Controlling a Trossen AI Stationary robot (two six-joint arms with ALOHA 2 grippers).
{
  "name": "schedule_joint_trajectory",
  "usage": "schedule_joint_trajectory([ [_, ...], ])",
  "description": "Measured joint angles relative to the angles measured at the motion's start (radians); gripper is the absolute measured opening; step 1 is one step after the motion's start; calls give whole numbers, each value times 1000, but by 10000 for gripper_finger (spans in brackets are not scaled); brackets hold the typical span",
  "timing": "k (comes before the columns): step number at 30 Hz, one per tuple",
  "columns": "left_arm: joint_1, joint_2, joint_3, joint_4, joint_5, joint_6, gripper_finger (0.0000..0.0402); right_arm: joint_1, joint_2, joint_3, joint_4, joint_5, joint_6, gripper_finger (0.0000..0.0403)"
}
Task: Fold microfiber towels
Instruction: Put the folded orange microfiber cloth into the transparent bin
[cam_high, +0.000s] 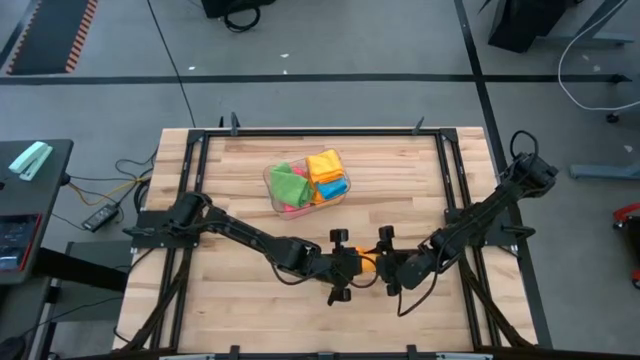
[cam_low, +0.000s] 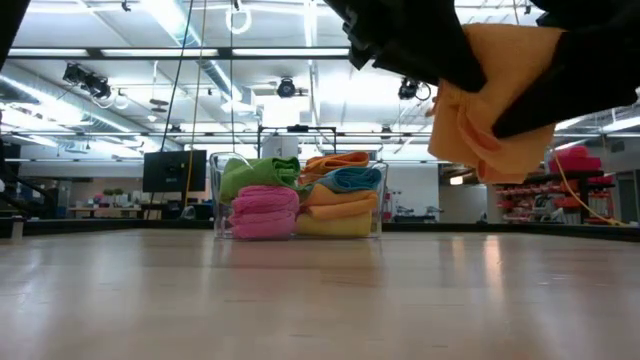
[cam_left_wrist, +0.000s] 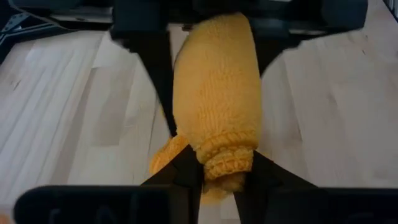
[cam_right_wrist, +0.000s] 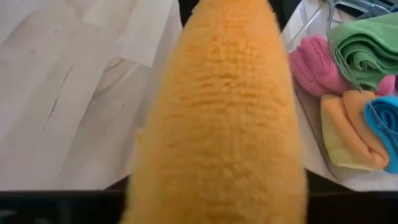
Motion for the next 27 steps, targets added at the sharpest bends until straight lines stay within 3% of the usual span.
schedule_joint_trajectory([
  [7, -4, -51, -1, 4, -13, 15, 144, -1, -109, 0, -18, -14, -2, 53],
  [16, -5, -162, 0, 61, -50, 63, 240, -1, -319, 1, -84, -14, 40, 54],
  [27, 20, -171, 0, 336, -96, 283, 329, -3, -344, 3, -85, 33, 12, 52],
])
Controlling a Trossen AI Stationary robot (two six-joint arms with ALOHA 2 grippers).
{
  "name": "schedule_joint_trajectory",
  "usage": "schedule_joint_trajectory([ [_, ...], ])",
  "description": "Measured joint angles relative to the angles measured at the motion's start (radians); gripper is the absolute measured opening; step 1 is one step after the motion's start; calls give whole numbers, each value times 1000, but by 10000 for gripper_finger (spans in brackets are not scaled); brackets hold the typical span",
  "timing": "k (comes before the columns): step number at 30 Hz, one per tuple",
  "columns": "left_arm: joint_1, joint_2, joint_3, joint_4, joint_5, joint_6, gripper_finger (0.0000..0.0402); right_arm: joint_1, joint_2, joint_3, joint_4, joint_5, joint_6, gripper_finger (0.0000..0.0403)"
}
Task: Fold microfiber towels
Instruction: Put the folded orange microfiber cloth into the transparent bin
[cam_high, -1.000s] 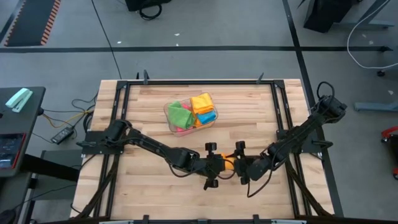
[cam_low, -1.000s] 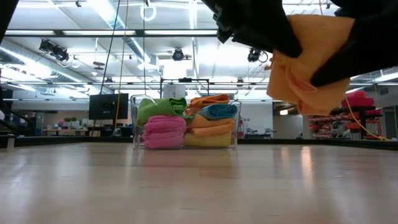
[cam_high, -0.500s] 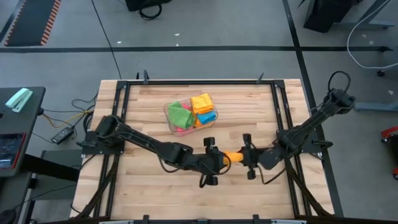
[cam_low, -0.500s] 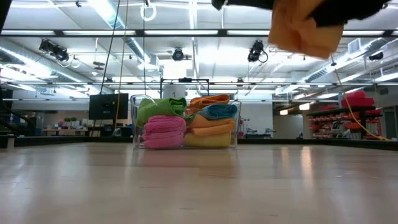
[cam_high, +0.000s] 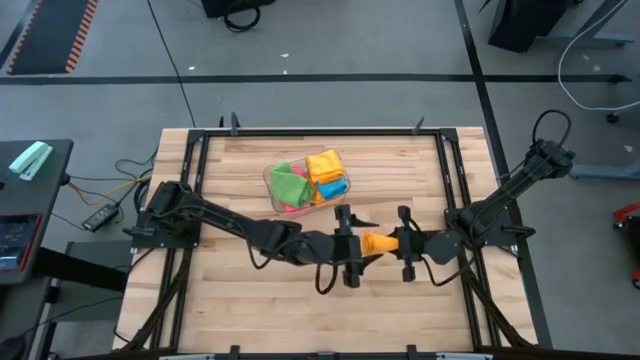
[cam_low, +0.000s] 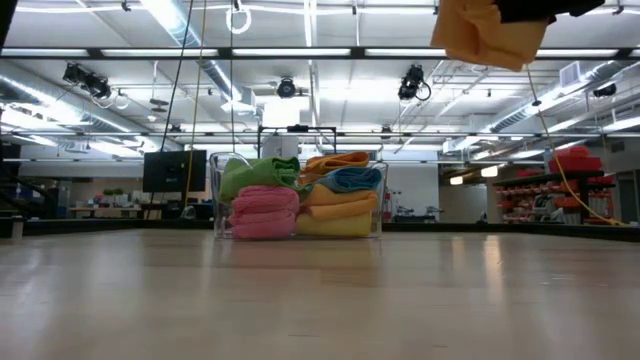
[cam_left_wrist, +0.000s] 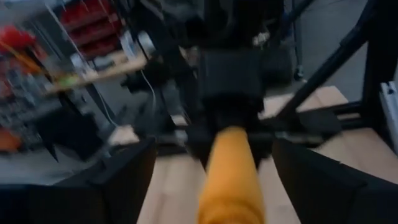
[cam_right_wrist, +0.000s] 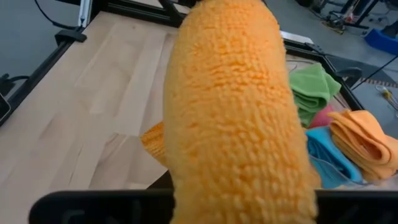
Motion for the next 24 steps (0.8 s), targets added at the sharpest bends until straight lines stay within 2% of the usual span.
schedule_joint_trajectory([
  [4, 0, 0, 0, 48, 2, 114, 349, -2, 0, 0, -1, 3, -1, 52],
  [9, 15, 17, 1, 14, 77, 61, 350, -2, 0, 0, 5, 27, -5, 52],
  [20, 43, 50, -1, -62, 69, 58, 339, -2, -17, 2, 72, 32, -42, 52],
  [24, 48, 49, -1, -74, 65, 51, 320, -2, -20, 1, 77, 18, -41, 53],
])
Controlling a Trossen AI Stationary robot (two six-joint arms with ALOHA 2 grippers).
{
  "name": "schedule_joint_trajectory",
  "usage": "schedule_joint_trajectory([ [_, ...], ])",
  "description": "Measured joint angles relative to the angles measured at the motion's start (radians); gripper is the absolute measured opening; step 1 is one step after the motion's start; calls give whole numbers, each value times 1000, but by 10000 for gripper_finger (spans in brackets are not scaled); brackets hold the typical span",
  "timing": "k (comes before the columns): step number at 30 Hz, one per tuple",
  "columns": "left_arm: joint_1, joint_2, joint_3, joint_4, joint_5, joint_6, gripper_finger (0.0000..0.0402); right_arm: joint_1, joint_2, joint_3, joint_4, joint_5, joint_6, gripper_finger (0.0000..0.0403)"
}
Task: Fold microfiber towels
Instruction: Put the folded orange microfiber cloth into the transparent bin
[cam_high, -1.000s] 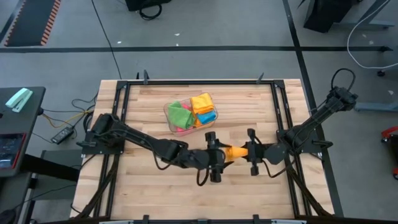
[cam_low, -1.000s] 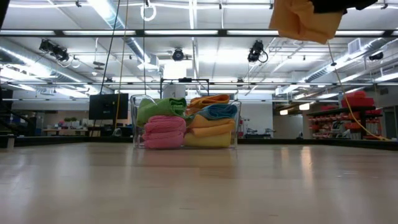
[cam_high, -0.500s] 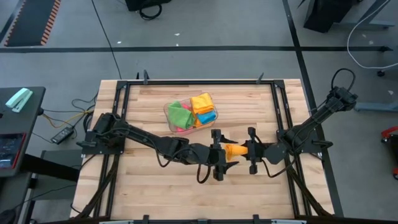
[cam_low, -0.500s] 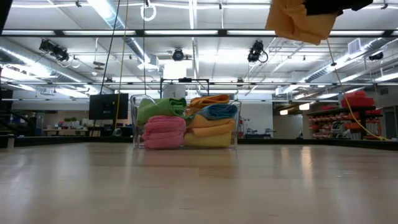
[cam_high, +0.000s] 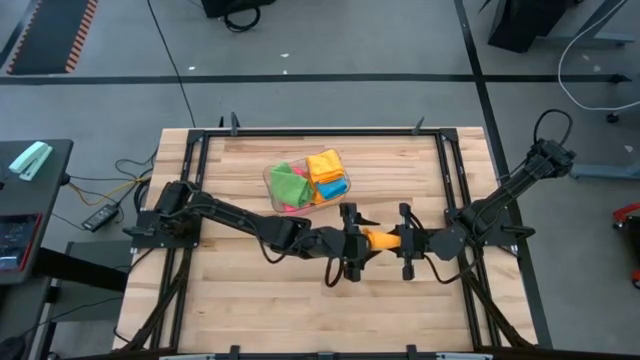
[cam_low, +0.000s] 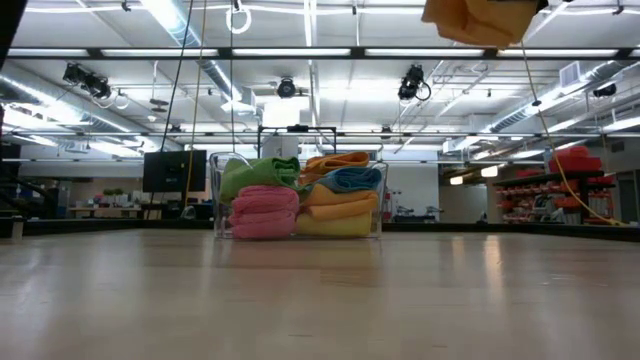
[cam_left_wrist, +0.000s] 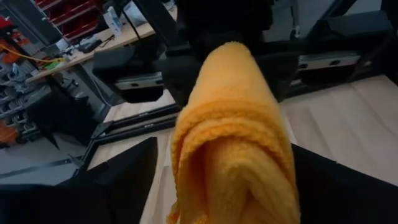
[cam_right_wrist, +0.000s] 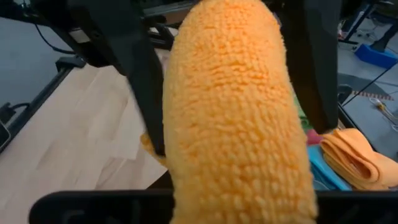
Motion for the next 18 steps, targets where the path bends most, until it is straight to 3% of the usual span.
schedule_joint_trajectory([
  [13, -2, -3, 0, 5, 4, -31, 160, 0, 0, 0, -6, -16, 7, 61],
  [18, -2, -5, 0, 0, 5, -45, 84, 0, 0, 0, 2, -26, -1, 84],
])
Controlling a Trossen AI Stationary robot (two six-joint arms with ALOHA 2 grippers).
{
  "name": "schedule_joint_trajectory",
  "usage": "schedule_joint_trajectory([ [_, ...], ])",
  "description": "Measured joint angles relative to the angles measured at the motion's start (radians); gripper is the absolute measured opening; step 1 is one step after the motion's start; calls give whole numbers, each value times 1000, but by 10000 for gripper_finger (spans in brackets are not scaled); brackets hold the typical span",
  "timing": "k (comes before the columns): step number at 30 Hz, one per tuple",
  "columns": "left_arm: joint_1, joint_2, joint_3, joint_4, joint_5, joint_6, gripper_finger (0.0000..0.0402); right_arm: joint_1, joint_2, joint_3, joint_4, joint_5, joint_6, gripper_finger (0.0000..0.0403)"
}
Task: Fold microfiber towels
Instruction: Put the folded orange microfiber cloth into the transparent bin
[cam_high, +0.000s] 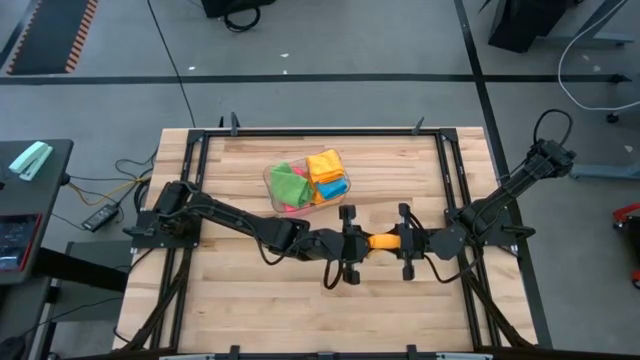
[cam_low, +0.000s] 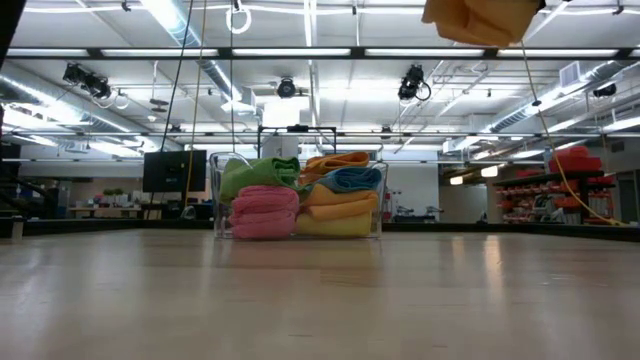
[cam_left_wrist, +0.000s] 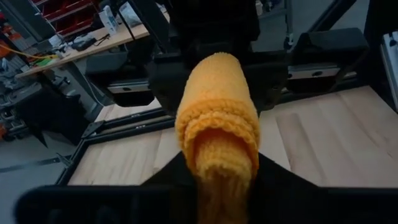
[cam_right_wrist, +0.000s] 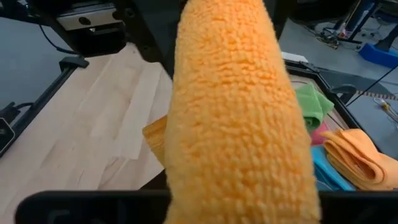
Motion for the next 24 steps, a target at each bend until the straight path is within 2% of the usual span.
schedule_joint_trajectory([
  [3, 0, -1, 0, -17, 0, -13, 49, 0, 0, 0, -7, -6, 0, 119],
  [7, 3, -9, 1, -92, -5, -45, 48, 0, -31, 5, -97, -11, 25, 177],
  [12, 36, -11, 1, -226, -11, -124, 48, 0, -85, 29, -294, -7, 161, 233],
  [16, 74, -15, -39, -243, -12, -155, 48, 0, -105, 30, -388, -5, 268, 249],
  [21, 119, -81, -122, -262, -15, -161, 48, 1, -93, 28, -442, -4, 355, 247],
  [24, 140, -133, -164, -328, -89, -159, 48, 1, -80, 25, -441, -3, 365, 246],
])
